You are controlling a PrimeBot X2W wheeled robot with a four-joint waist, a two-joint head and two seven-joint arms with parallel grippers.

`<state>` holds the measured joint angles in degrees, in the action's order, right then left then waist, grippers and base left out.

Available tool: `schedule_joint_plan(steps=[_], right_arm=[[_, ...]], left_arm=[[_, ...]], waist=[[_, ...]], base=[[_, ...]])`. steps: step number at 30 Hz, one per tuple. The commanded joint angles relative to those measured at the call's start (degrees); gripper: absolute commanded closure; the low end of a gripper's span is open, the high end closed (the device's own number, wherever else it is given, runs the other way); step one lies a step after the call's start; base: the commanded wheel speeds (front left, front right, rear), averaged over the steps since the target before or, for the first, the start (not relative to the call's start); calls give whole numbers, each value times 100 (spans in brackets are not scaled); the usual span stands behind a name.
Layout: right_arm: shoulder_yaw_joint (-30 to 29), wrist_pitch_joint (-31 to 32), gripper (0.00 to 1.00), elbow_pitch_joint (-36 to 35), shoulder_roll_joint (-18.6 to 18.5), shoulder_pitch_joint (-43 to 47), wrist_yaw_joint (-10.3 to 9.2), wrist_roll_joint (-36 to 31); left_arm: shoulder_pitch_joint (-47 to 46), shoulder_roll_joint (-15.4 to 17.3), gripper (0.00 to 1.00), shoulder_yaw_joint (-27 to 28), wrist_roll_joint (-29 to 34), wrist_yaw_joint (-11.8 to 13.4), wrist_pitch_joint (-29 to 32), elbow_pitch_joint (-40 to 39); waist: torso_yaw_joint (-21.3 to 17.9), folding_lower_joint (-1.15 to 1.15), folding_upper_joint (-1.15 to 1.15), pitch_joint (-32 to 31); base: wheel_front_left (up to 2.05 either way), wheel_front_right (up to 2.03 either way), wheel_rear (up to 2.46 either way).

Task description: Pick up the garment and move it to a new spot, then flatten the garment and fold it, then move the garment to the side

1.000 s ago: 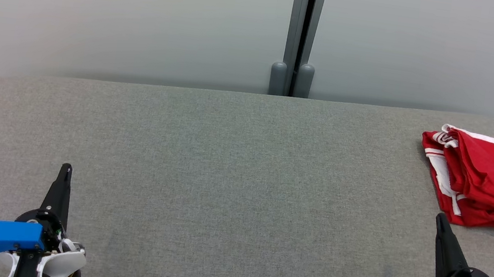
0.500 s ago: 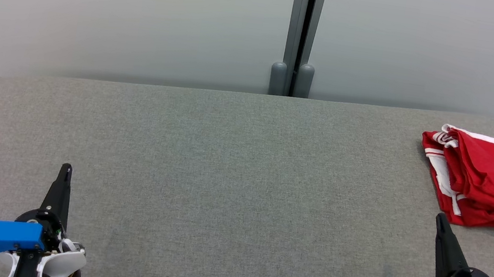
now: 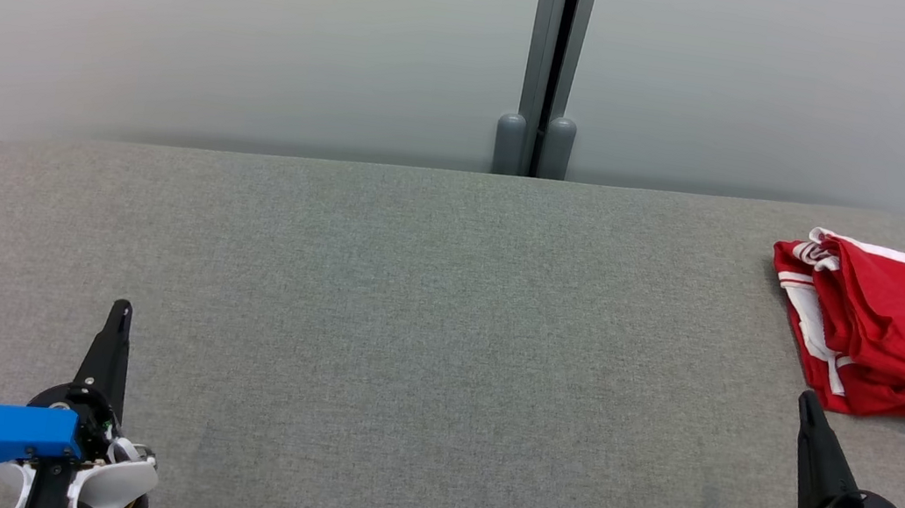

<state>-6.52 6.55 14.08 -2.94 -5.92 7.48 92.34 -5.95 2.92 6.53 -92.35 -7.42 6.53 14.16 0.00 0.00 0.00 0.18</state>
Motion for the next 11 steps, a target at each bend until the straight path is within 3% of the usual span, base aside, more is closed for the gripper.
schedule_joint_plan(steps=[1,11], right_arm=[[-13,17,100,-18,12,-55,2,15],[-13,17,100,-18,12,-55,2,15]], left_arm=[[-60,-7,100,11,-13,-24,22,-19],[-60,-7,100,11,-13,-24,21,-19]], waist=[[0,0,0,0],[0,0,0,0]], base=[[0,0,0],[0,0,0]])
